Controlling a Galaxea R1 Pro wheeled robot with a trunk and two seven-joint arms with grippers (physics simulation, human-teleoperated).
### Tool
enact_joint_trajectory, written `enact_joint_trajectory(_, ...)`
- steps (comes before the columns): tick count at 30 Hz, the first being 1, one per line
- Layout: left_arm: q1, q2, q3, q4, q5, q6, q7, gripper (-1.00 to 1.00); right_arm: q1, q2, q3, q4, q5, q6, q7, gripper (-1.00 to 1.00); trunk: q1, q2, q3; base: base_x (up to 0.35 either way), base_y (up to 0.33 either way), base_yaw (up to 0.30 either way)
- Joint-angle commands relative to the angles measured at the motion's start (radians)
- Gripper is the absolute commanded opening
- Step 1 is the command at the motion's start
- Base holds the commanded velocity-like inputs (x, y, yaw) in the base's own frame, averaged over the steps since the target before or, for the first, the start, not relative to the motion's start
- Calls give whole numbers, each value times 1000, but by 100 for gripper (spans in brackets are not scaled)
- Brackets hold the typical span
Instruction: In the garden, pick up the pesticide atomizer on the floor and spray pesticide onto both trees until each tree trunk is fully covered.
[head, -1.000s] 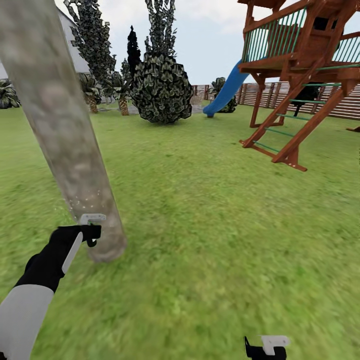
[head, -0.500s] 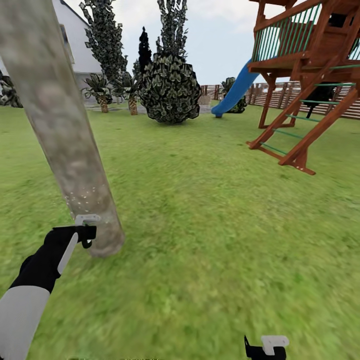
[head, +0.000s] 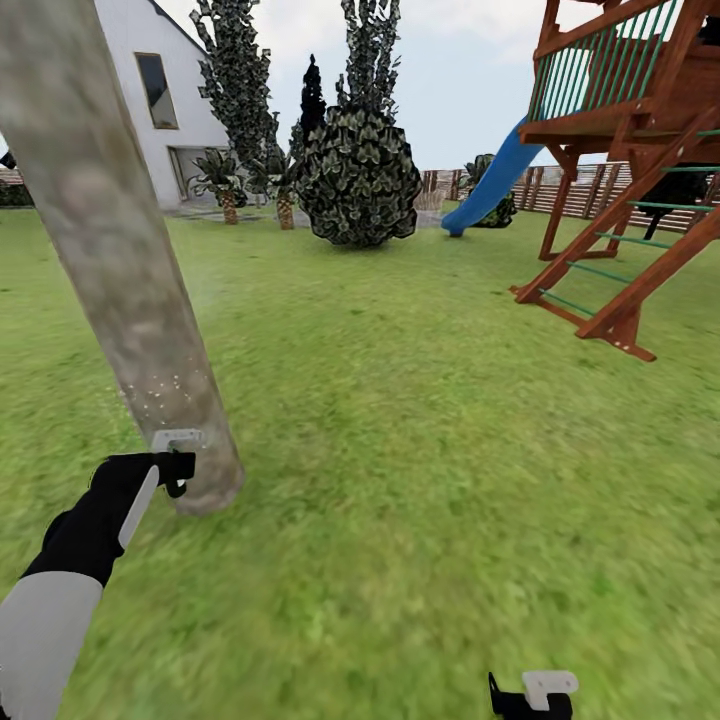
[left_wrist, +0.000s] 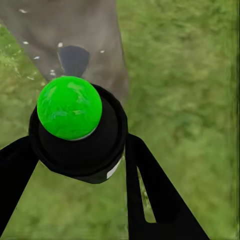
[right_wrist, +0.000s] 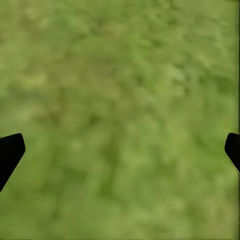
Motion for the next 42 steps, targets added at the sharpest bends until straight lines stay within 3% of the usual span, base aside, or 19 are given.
enact_joint_trajectory(1, 0, -2, -1, 0, -3, 0, 0, -100, 0, 0, 0, 0, 0, 0, 0, 100, 0, 0, 0, 239, -184, 0)
enact_joint_trajectory(7, 0, -7, -5, 8, 0, -1, 1, -100, 0, 0, 0, 0, 0, 0, 0, 100, 0, 0, 0, 241, -181, 92)
enact_joint_trajectory(12, 1, 30, 13, 169, -4, -16, 7, -100, 0, 0, 0, 0, 0, 0, 0, 100, 0, 0, 0, 242, -181, 272)
enact_joint_trajectory(15, -1, 19, 7, 170, -1, -18, 13, -100, 0, 0, 0, 0, 0, 0, 0, 100, 0, 0, 0, 241, -181, 148)
enact_joint_trajectory(19, -1, -35, 5, 167, -4, -20, 21, -100, 0, 0, 0, 0, 0, 0, 0, 100, 0, 0, 0, 241, -181, 12)
enact_joint_trajectory(24, 25, -10, 11, 182, -6, -45, 79, -100, 0, 0, 0, 0, 0, 0, 0, 100, 0, 0, 0, 241, -181, 26)
enact_joint_trajectory(26, 32, -15, 9, 182, -5, -78, 96, -100, 0, 0, 0, 0, 0, 0, 0, 100, 0, 0, 0, 204, -207, 241)
enact_joint_trajectory(31, 33, -31, 12, 182, -2, -86, 100, -100, 0, 0, 0, 0, 1, 0, 0, 100, 0, 0, 0, 136, -247, 274)
enact_joint_trajectory(39, 53, 0, 22, 186, -3, -87, 101, -100, 0, 0, 0, 0, 0, 0, 0, 100, 0, 0, 0, 169, -248, 269)
enact_joint_trajectory(42, 55, -17, 16, 184, -1, -87, 101, -100, 0, 0, 0, 0, 1, 0, 1, 100, 0, 0, 0, 182, -237, 51)
